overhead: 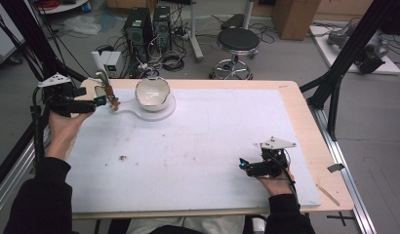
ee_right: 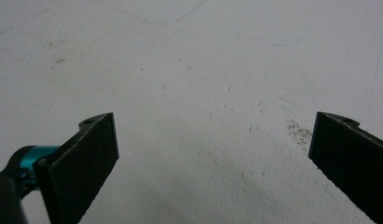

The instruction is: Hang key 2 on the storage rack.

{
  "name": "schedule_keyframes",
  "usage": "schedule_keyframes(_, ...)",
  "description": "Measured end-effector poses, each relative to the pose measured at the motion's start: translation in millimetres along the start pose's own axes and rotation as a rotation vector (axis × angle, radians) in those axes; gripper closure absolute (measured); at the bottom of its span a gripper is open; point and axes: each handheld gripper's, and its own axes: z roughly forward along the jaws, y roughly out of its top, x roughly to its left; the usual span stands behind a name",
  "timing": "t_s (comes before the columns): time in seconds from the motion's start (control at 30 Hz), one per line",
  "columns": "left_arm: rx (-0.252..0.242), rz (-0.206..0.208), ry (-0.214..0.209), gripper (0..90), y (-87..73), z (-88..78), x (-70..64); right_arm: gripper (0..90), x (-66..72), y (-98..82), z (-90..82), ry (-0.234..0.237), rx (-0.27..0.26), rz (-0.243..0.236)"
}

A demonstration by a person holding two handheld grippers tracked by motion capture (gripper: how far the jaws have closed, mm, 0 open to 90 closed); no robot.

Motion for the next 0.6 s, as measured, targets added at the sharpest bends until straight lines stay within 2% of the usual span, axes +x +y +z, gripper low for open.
schedule_keyframes(0.13, 0.007, 0.02, -0.007, 1.7, -7.6, -0.2, -7.9, 0.6, -0.3, -0.1, -0.5, 0.0, 0.001, 0.004)
schedule_keyframes(0.3, 0.056, 0.074, 0.009, 1.7, -19.3, 1.6, -17.1, 0.6, -1.3, -0.4, -1.4, -0.001, -0.001, 0.006)
schedule_keyframes(0.4, 0.068, 0.057, -0.018, 1.7, -25.2, 2.9, -19.3, 0.6, -1.3, -0.4, -1.4, -0.002, -0.001, 0.006)
schedule_keyframes(0.6, 0.055, 0.063, -0.028, 1.7, -34.9, 0.3, -27.1, 0.6, -1.1, -0.7, -1.7, -0.005, -0.001, 0.008)
